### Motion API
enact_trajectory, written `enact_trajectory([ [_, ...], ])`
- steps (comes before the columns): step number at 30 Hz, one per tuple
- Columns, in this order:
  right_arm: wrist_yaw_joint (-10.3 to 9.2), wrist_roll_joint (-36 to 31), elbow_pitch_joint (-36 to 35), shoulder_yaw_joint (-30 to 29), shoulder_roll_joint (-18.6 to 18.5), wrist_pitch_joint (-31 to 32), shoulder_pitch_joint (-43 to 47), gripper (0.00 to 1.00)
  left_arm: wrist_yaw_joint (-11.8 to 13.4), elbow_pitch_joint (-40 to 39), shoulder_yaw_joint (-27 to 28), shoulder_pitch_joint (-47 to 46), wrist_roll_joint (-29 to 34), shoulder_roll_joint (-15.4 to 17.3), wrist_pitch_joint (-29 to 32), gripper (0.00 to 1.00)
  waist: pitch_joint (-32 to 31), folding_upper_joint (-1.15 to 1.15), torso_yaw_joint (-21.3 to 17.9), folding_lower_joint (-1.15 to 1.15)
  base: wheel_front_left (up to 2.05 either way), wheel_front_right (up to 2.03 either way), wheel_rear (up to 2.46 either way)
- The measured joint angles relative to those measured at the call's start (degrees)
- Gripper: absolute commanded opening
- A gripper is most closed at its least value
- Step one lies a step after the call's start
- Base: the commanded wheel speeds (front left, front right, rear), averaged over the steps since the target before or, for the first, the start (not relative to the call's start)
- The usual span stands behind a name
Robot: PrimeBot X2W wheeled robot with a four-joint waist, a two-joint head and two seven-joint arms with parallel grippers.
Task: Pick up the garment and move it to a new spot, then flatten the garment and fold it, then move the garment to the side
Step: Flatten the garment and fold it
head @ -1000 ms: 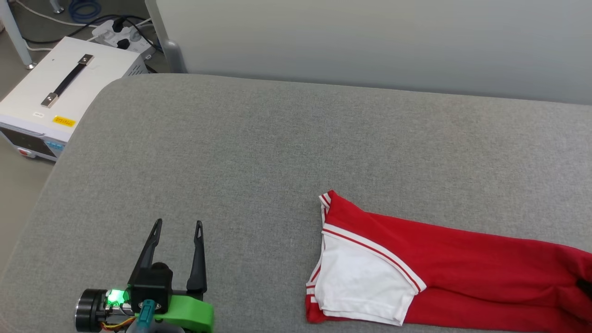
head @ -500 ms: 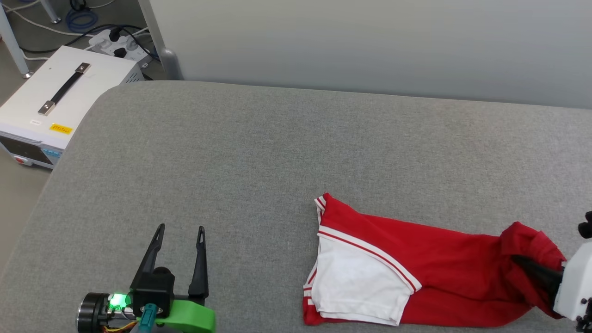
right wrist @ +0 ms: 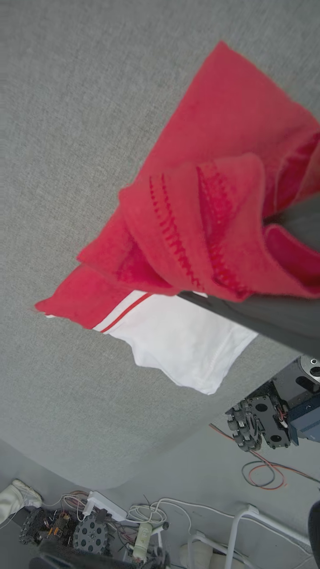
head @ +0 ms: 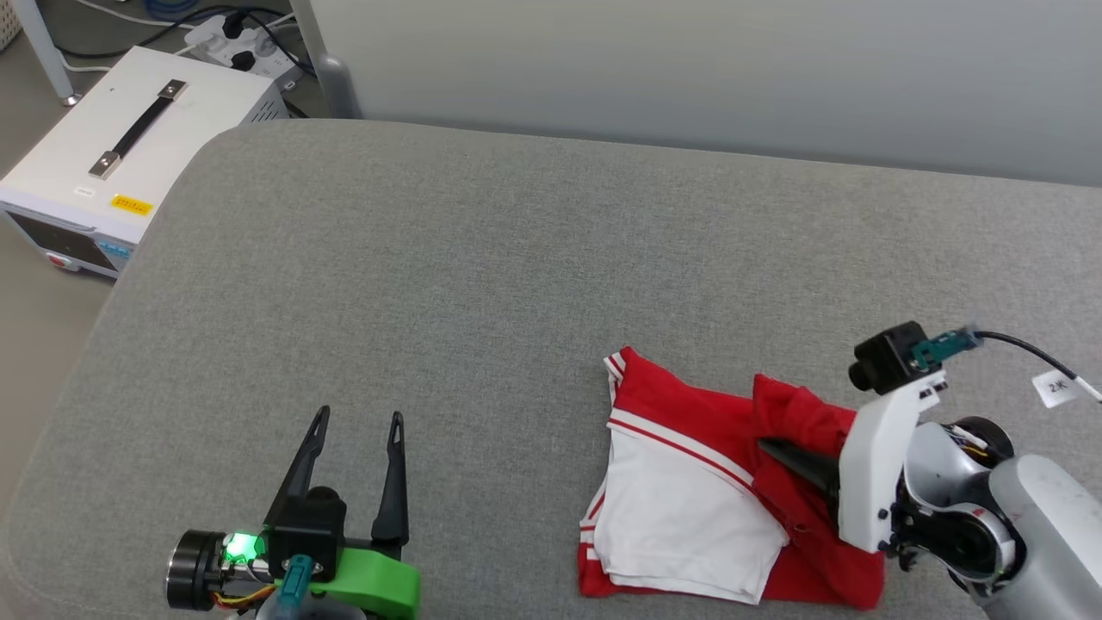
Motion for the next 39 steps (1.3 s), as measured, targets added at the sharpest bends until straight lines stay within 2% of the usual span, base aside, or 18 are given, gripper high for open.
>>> enact_trajectory([
  [8, 0.0, -2.08, 9.67, 6.32, 6.37, -1.47, -8.03, 0.0, -0.42, 0.2, -0.52, -1.76, 0.02, -0.89, 0.0, 1.0, 1.93, 0.0, 1.6, 0.0, 0.0, 0.0, 0.0],
  [13, 0.0, -5.61, 16.51, 10.46, 7.57, -2.86, -10.82, 0.0, -0.42, 0.25, -0.62, -2.29, 0.02, -1.19, 0.0, 1.0, 2.94, 0.0, 2.58, 0.0, 0.0, 0.0, 0.0],
  [17, 0.01, -6.02, 19.98, 12.72, 8.13, -5.02, -11.17, 0.0, -0.42, 0.32, -0.54, -2.31, 0.02, -1.33, 0.0, 1.0, 3.34, 0.0, 3.15, 0.0, 0.0, 0.0, 0.0],
  [18, 0.01, -6.02, 20.3, 13.1, 8.2, -5.88, -11.17, 0.12, -0.42, 0.33, -0.46, -2.31, 0.02, -1.33, 0.0, 1.0, 3.31, 0.0, 3.15, 0.0, 0.0, 0.0, 0.0],
  [19, 0.01, -6.02, 20.41, 13.32, 8.15, -6.68, -11.17, 0.85, -0.41, 0.32, -0.38, -2.3, 0.02, -1.33, 0.0, 1.0, 3.25, 0.0, 3.1, 0.0, 0.0, 0.0, 0.0],
  [20, 0.01, -6.02, 20.39, 13.72, 8.02, -7.8, -11.17, 1.0, -0.41, 0.37, -0.24, -2.28, 0.02, -1.32, 0.0, 1.0, 3.1, 0.0, 3.0, 0.0, 0.0, 0.0, 0.0],
  [25, 0.01, -6.27, 16.79, 14.54, 5.38, -14.66, -10.75, 1.0, -0.36, 0.53, 0.29, -2.19, 0.11, -1.29, 0.0, 1.0, 1.79, 0.0, 2.12, 0.0, 0.0, 0.0, 0.0],
  [29, 0.01, -6.46, 11.73, 12.17, 2.89, -20.11, -8.89, 1.0, -0.34, 0.42, 0.52, -1.73, 0.21, -1.2, 0.0, 1.0, 0.75, 0.0, 0.99, 0.0, 0.0, 0.0, 0.0],
  [34, 0.01, -9.49, 6.92, 4.85, 1.1, -27.06, -5.68, 1.0, -0.31, 0.16, 0.74, -1.0, 0.42, -1.04, 0.0, 1.0, -0.42, 0.0, -1.06, 0.0, 0.0, 0.0, 0.0],
  [39, 0.01, -17.52, 5.12, -5.16, 2.72, -34.7, -1.86, 1.0, -0.07, -0.26, 0.96, -0.82, 0.43, -0.78, 0.0, 1.0, -1.61, 0.0, -3.02, 0.0, 0.0, 0.0, 0.0],
])
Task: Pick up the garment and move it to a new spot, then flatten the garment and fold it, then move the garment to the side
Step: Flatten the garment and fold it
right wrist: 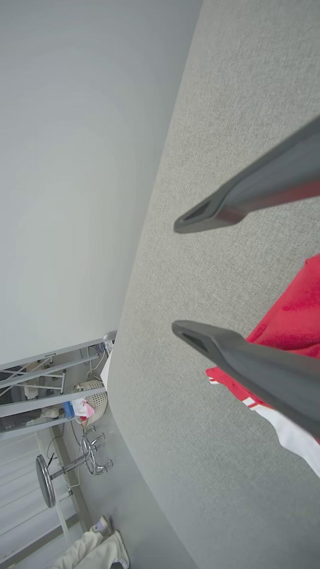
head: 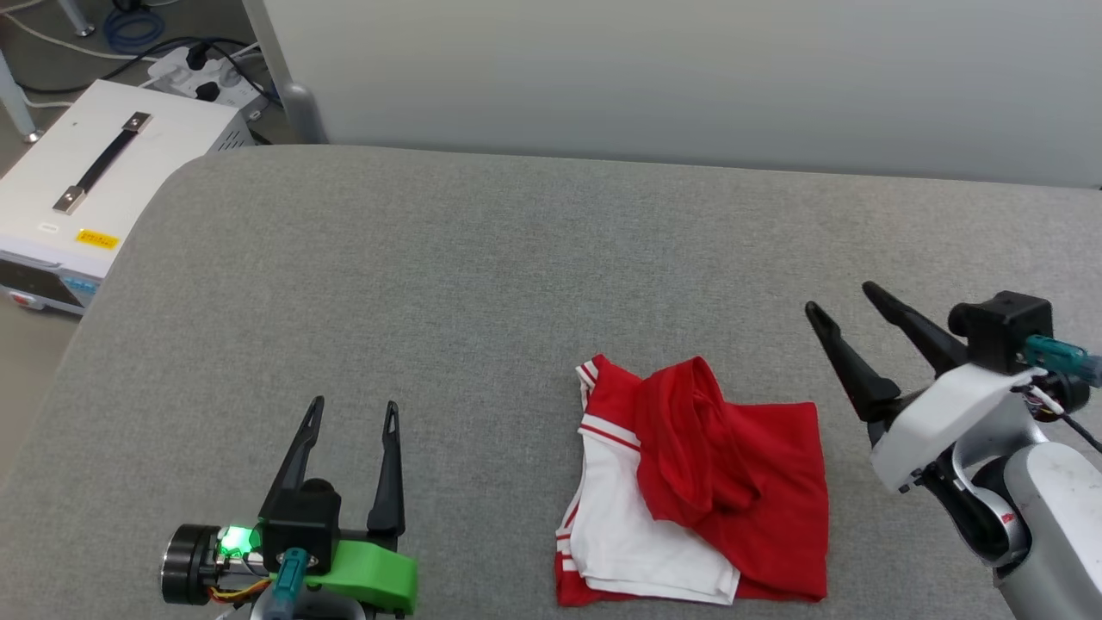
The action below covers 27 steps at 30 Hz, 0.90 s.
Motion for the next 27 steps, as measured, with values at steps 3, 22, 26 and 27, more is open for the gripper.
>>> enact_trajectory([
  [3, -0.01, -5.57, -0.46, -6.14, 2.46, -4.16, 2.8, 1.0, 0.16, -0.16, 0.21, 0.09, -0.01, 0.12, 0.0, 1.0, -0.67, 0.0, -0.94, 0.0, 0.0, 0.0, 0.0],
  [22, 0.0, -23.07, -9.61, -22.91, 18.31, -14.83, 19.93, 1.0, 0.41, -1.15, 0.27, 2.16, 0.04, 0.6, 0.0, 1.0, -3.65, 0.0, -3.71, 0.0, 0.0, 0.0, 0.0],
  [26, 0.0, -23.93, -11.12, -23.07, 19.4, -14.84, 23.09, 1.0, 0.41, -1.25, 0.12, 2.72, 0.04, 0.73, 0.0, 1.0, -4.4, 0.0, -3.74, 0.0, 0.0, 0.0, 0.0],
  [27, -0.01, -23.97, -11.18, -23.12, 19.62, -14.84, 23.8, 1.0, 0.41, -1.25, 0.05, 2.94, 0.04, 0.73, 0.0, 1.0, -4.56, 0.0, -3.71, 0.0, 0.0, 0.0, 0.0],
])
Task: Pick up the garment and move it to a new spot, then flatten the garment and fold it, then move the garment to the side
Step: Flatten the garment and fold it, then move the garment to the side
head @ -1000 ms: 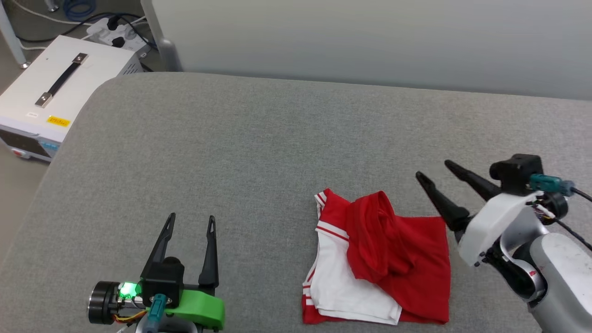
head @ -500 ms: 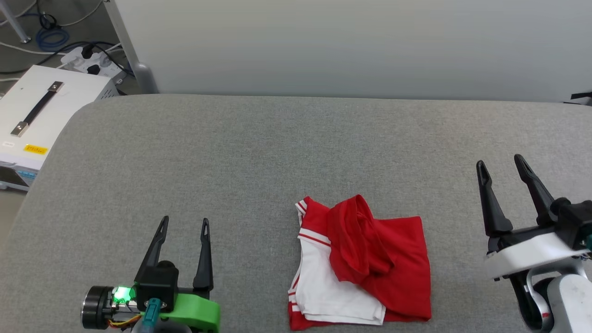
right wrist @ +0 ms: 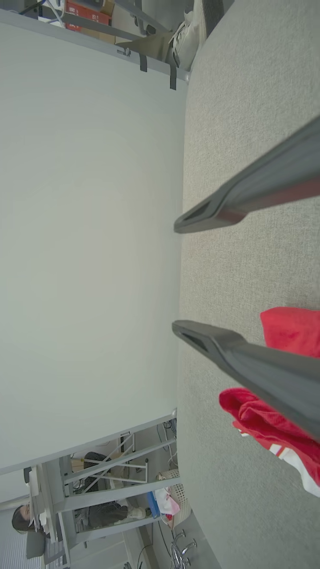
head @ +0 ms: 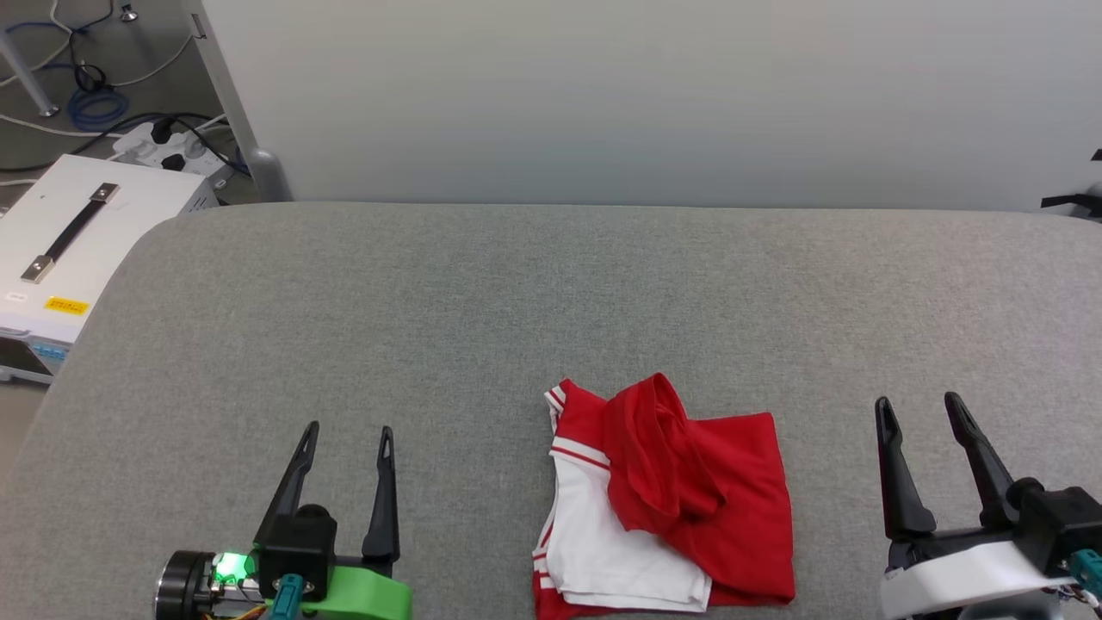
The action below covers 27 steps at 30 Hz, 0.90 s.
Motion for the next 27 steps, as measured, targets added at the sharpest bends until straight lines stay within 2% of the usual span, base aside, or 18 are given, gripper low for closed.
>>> enact_trajectory([
  [20, 0.01, -2.19, -0.93, 0.19, 1.21, 0.0, 2.92, 1.0, 0.0, 0.08, 0.08, 0.55, -0.07, 0.31, 0.0, 1.0, -0.78, 0.0, 0.62, 0.0, 0.0, 0.0, 0.0],
  [22, 0.01, -2.16, -0.92, -0.11, 0.47, 0.0, 2.04, 1.0, -0.01, 0.09, 0.08, 0.55, -0.07, 0.31, 0.0, 1.0, -0.62, 0.0, 0.68, 0.0, 0.0, 0.0, 0.0],
  [27, 0.01, -0.45, -0.65, -1.62, -4.07, 0.01, -4.14, 1.0, -0.08, 0.12, 0.03, 0.49, -0.08, 0.3, 0.0, 1.0, 0.23, 0.0, 1.11, 0.0, 0.0, 0.0, 0.0],
])
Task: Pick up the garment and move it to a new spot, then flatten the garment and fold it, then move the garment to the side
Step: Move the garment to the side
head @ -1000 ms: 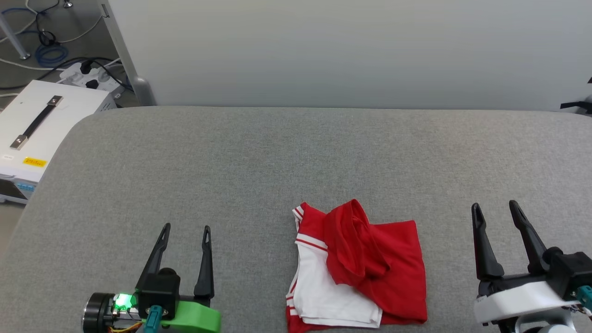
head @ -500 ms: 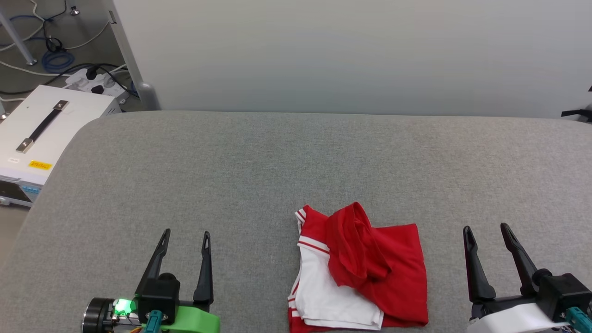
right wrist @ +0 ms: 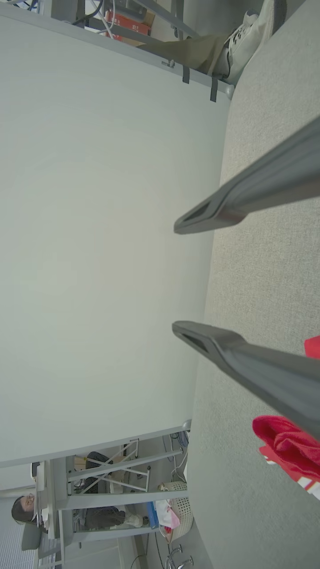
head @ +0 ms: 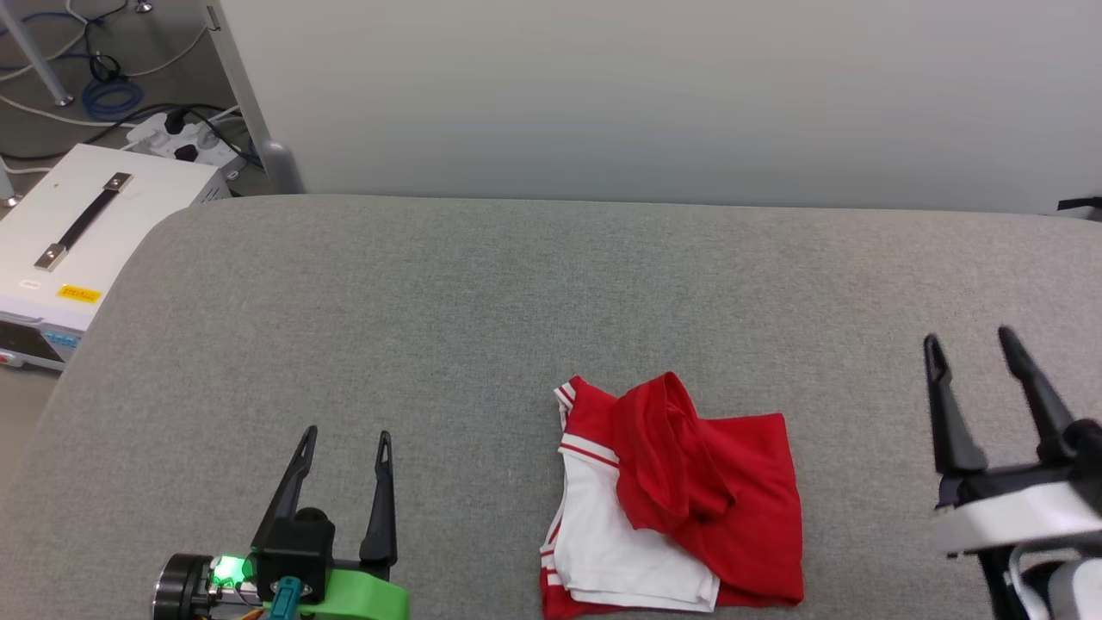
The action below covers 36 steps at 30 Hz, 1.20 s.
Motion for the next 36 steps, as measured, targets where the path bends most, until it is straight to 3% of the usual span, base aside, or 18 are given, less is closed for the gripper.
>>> enact_trajectory([
  [5, 0.0, 4.8, 0.3, 0.0, -5.91, 5.92, -8.31, 1.0, -0.2, -0.02, -0.05, -0.19, -0.01, -0.02, 0.0, 1.0, 1.12, 0.0, 0.62, 0.0, 0.0, 0.0, 0.0],
  [14, -0.01, 23.07, 1.31, 6.89, -15.89, 33.84, -16.77, 1.0, -0.29, -0.03, -0.13, -1.02, -0.02, -0.27, 0.0, 1.0, 3.49, 0.0, 1.99, 0.0, 0.0, 0.0, 0.0],
  [23, -0.01, 36.42, 2.87, 14.67, -21.17, 55.55, -17.39, 1.0, -0.71, 0.02, -0.42, -2.99, -0.05, -1.03, 0.0, 1.0, 5.69, 0.0, 3.59, 0.0, 0.0, 0.0, 0.0],
  [28, -0.01, 39.75, 5.03, 17.08, -21.74, 61.41, -16.16, 1.0, -0.78, -0.05, -0.47, -3.86, -0.05, -1.2, 0.0, 1.0, 7.03, 0.0, 4.49, 0.0, 0.0, 0.0, 0.0],
  [36, -0.01, 40.88, 9.71, 20.07, -20.16, 62.79, -15.66, 1.0, -1.19, -0.26, -0.6, -5.34, -0.05, -1.38, 0.0, 1.0, 9.85, 0.0, 5.82, 0.01, 0.0, 0.0, 0.0],
])
